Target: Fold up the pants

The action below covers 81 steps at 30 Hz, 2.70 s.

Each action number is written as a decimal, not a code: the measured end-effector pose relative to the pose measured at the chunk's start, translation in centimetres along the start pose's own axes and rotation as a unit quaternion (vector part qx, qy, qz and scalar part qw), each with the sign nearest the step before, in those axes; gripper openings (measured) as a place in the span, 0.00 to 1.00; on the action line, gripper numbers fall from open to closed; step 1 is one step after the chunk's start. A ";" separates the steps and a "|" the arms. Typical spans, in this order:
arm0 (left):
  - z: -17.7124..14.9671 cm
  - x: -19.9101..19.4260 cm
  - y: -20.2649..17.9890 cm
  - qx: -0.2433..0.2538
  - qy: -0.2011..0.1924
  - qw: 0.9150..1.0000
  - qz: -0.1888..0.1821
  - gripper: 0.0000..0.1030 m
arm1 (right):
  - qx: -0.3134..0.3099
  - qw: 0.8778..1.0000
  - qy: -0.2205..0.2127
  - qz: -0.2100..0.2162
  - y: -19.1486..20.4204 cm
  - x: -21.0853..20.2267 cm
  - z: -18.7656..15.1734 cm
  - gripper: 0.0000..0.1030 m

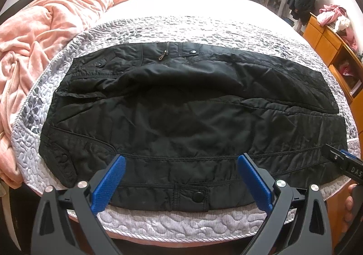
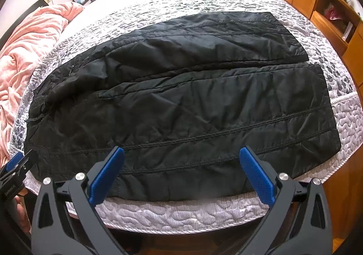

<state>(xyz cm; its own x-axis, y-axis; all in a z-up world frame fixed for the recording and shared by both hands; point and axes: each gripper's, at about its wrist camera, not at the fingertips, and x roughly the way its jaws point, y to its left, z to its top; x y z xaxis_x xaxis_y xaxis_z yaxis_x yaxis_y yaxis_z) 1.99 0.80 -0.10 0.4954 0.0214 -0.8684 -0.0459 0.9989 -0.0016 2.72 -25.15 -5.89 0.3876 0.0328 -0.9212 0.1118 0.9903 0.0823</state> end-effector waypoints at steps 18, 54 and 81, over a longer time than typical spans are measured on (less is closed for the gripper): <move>0.6 1.5 -0.5 0.000 0.012 1.000 -0.005 0.97 | -0.002 1.000 -0.002 0.009 -0.9 0.9 0.5 0.98; 22.3 18.5 -25.3 0.077 0.025 0.989 -0.126 0.96 | -0.087 0.995 0.035 0.039 -24.2 15.1 28.0 0.18; 27.1 24.6 -32.6 0.313 0.192 0.855 -0.367 0.27 | -0.171 0.957 -0.153 0.177 -24.2 3.9 27.1 0.11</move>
<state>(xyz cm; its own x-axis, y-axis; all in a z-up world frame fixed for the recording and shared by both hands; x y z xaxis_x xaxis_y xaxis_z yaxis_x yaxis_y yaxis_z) 39.20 -30.10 -7.95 -0.1350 -0.5147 -0.8467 0.6876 0.5666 -0.4541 26.29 -52.69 -1.18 0.6009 0.3853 -0.7003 -0.3617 0.9124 0.1916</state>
